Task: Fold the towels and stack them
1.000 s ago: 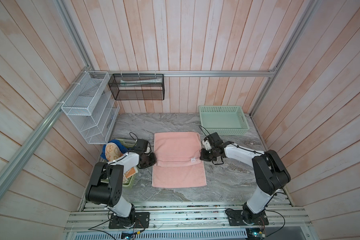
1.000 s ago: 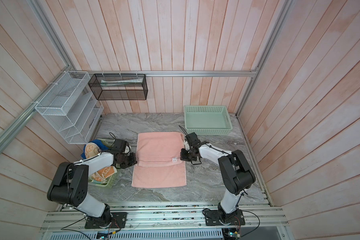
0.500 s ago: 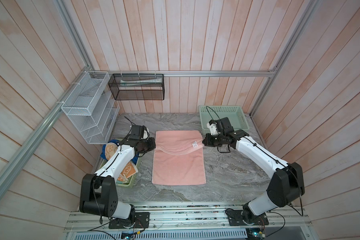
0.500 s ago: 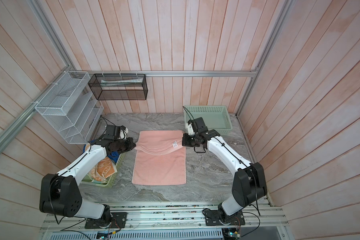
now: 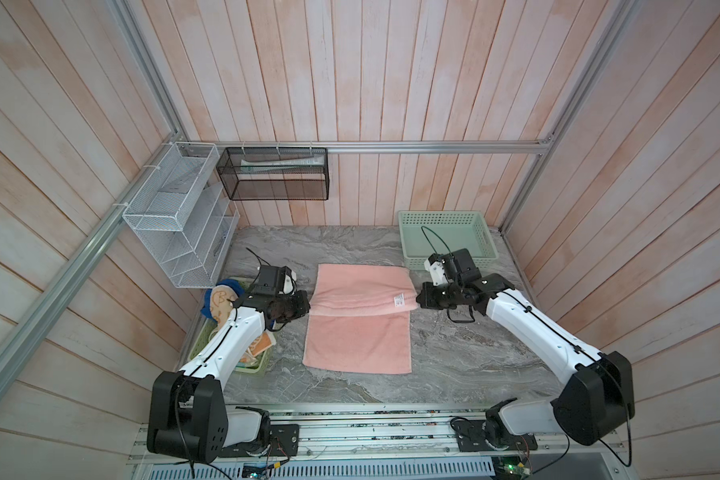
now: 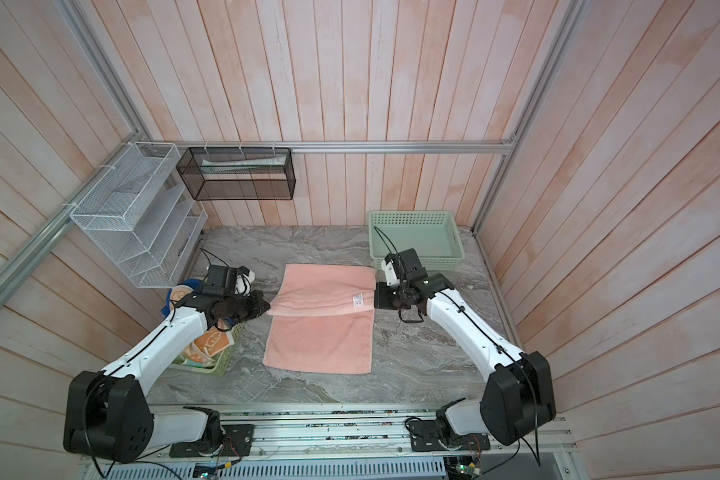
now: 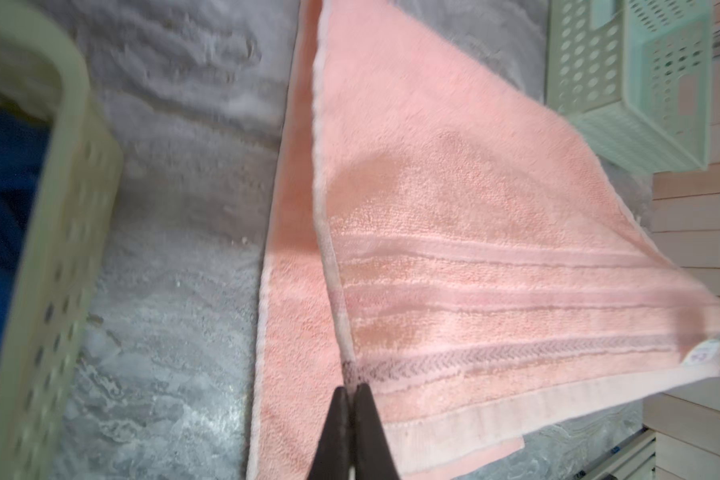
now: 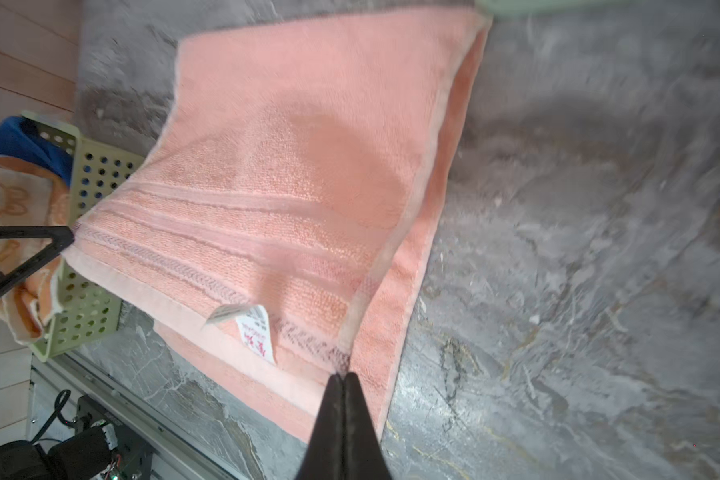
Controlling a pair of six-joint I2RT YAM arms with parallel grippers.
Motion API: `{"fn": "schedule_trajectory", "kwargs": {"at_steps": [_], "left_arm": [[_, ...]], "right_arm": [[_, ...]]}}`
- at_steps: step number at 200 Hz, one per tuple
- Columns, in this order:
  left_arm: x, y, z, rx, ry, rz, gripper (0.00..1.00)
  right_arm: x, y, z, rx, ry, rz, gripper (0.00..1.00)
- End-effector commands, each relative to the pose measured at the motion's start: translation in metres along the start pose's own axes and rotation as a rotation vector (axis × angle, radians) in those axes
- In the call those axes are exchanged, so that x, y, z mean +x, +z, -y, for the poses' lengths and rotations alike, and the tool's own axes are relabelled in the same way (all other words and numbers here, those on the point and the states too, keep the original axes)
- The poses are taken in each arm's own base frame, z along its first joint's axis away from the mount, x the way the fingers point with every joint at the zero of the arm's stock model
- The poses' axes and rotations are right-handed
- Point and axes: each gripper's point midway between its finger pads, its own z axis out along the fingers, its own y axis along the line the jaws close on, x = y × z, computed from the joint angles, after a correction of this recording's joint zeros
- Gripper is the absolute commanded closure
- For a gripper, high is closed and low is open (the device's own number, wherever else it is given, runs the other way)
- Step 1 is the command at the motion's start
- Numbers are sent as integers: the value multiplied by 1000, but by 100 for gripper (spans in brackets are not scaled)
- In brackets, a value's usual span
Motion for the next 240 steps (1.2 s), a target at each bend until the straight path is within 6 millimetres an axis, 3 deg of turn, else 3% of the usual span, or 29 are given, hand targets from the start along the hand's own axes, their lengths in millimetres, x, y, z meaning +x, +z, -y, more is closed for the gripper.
{"fn": "schedule_trajectory", "kwargs": {"at_steps": [1, 22, 47, 87, 121, 147, 182, 213, 226, 240], "left_arm": [[33, 15, -3, 11, -14, -64, 100], [54, 26, -17, -22, -39, -94, 100], [63, 35, -27, -64, -42, -99, 100], [64, 47, -44, -135, -69, -97, 100], [45, 59, -42, -139, -87, -85, 100], [16, 53, -28, -118, -76, -46, 100], [-11, 22, -10, -95, -50, 10, 100], [-8, -18, 0, -99, -9, 45, 100], [4, -23, -6, -122, -8, 27, 100], [21, -15, -12, -108, -30, -3, 100]], "right_arm": [[39, 24, 6, -72, 80, -68, 100], [63, 49, 18, -77, 104, -110, 100], [63, 71, 26, -59, 84, -129, 100], [32, 100, 27, -43, 9, -97, 100], [-6, 115, 30, -18, -43, -95, 100], [-32, 106, 26, 4, -88, -85, 100], [-50, 65, 15, 20, -109, -67, 100], [-33, 24, 0, -13, -83, -72, 100], [-18, 20, 0, -20, -61, -75, 100], [8, 31, 4, -49, -24, -102, 100]]}}
